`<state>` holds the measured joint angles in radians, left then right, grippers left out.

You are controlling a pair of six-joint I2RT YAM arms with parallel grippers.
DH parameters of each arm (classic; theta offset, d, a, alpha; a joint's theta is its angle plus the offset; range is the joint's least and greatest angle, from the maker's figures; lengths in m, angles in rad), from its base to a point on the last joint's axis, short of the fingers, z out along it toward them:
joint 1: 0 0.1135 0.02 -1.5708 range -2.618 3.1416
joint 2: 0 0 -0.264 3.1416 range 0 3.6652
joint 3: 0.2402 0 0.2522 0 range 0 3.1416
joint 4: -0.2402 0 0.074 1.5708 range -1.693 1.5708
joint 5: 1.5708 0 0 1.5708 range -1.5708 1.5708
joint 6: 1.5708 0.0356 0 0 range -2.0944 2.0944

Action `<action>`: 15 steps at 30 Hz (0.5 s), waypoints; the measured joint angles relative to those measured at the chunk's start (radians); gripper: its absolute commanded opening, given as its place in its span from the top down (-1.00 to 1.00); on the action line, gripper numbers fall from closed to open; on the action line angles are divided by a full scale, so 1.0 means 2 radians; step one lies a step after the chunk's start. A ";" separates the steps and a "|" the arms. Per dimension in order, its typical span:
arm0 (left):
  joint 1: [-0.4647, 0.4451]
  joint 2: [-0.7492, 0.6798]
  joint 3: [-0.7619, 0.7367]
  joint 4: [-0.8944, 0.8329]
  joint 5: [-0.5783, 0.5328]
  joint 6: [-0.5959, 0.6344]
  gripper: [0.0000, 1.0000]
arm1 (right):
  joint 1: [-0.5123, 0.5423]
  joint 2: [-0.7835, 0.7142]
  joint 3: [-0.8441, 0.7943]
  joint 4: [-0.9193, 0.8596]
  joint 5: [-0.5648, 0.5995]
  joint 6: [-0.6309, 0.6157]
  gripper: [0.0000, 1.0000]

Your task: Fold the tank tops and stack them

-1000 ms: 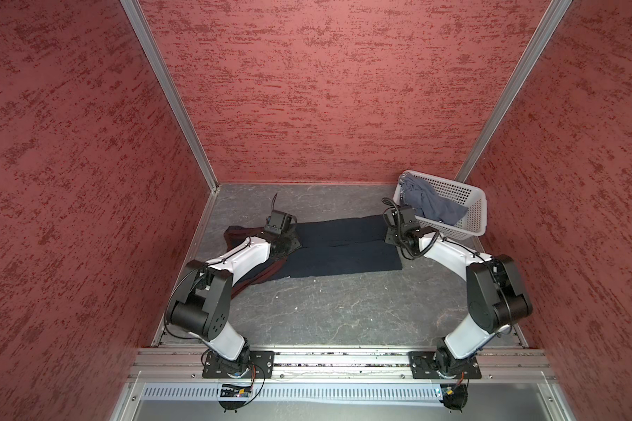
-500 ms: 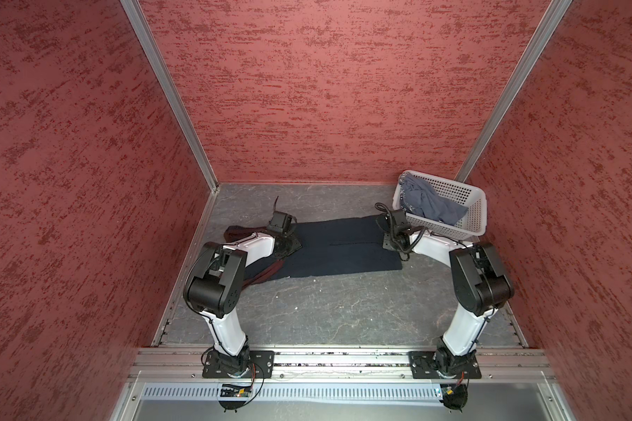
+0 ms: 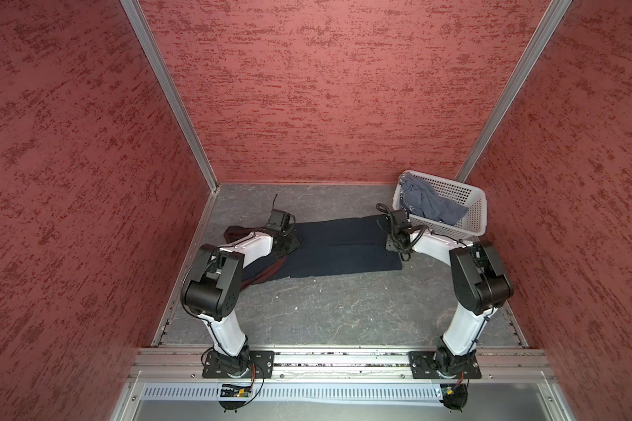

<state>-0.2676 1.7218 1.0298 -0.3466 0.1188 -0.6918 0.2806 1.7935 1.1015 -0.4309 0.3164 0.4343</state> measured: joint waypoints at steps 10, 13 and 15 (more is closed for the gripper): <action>0.048 -0.201 -0.064 -0.044 0.002 0.023 -0.49 | 0.064 -0.137 -0.007 -0.005 -0.028 -0.010 -0.31; 0.071 -0.227 -0.106 -0.062 0.008 0.023 -0.47 | 0.097 -0.124 -0.009 0.006 -0.062 -0.010 -0.31; 0.086 -0.233 -0.128 -0.077 0.008 0.023 -0.46 | 0.109 -0.103 -0.009 0.014 -0.088 -0.010 -0.32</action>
<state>-0.0963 1.2568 0.7746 -0.5007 0.1341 -0.6464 0.4984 1.5879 1.0840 -0.4019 0.1413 0.4152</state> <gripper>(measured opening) 0.731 0.656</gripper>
